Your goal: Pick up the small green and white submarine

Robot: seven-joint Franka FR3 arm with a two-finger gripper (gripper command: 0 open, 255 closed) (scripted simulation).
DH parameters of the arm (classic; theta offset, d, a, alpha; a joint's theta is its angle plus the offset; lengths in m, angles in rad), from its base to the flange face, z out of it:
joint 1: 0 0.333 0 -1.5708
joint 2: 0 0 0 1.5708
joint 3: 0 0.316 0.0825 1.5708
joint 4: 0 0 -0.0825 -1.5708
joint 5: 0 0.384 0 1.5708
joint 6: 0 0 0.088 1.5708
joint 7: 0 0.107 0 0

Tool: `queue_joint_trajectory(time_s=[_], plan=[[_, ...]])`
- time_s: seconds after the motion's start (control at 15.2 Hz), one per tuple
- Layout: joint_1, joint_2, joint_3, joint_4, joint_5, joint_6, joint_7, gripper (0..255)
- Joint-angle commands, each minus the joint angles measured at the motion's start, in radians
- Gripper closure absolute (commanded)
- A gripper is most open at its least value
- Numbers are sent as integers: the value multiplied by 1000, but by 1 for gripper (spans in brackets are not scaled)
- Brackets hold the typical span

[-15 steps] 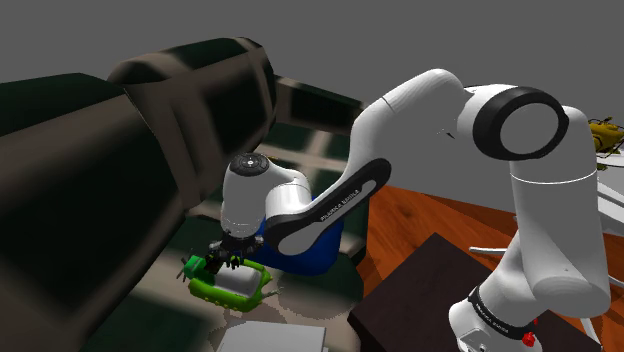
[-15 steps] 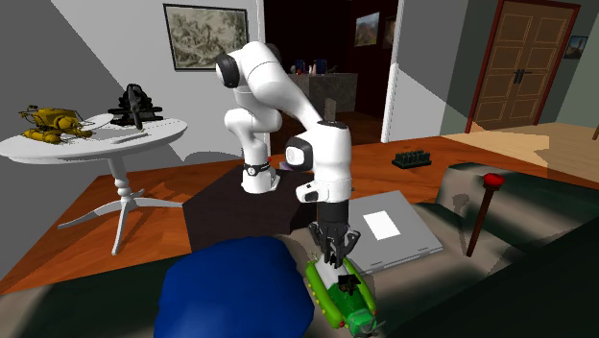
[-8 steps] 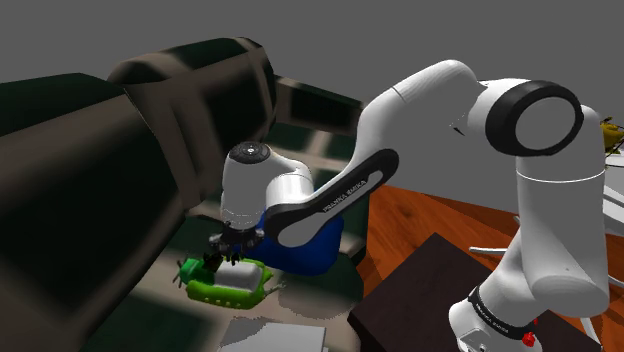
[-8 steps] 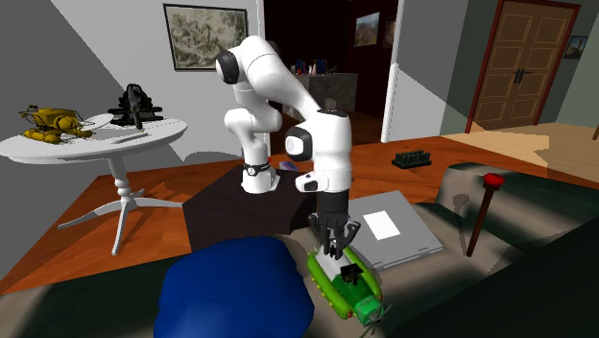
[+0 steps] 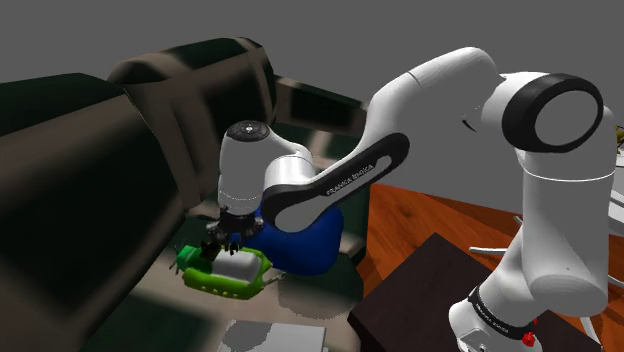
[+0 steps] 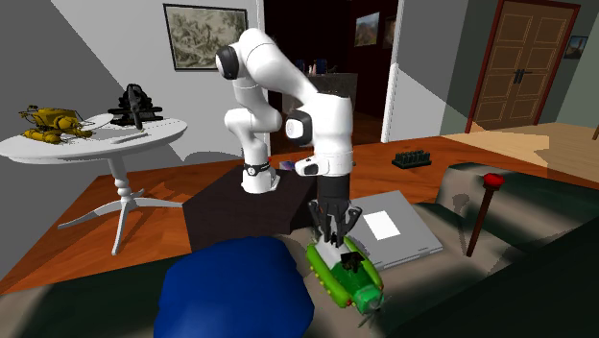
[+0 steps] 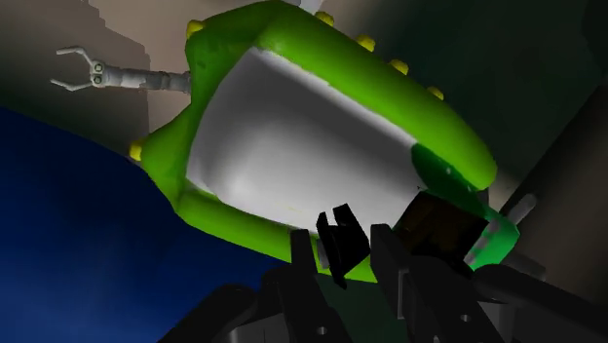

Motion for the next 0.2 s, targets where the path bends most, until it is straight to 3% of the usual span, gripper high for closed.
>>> queue_joint_trajectory(time_s=[0.0,0.13], plan=[[-3,-17,9,9,13,-21,-7,255],[-3,-18,9,10,14,-23,-8,255]])
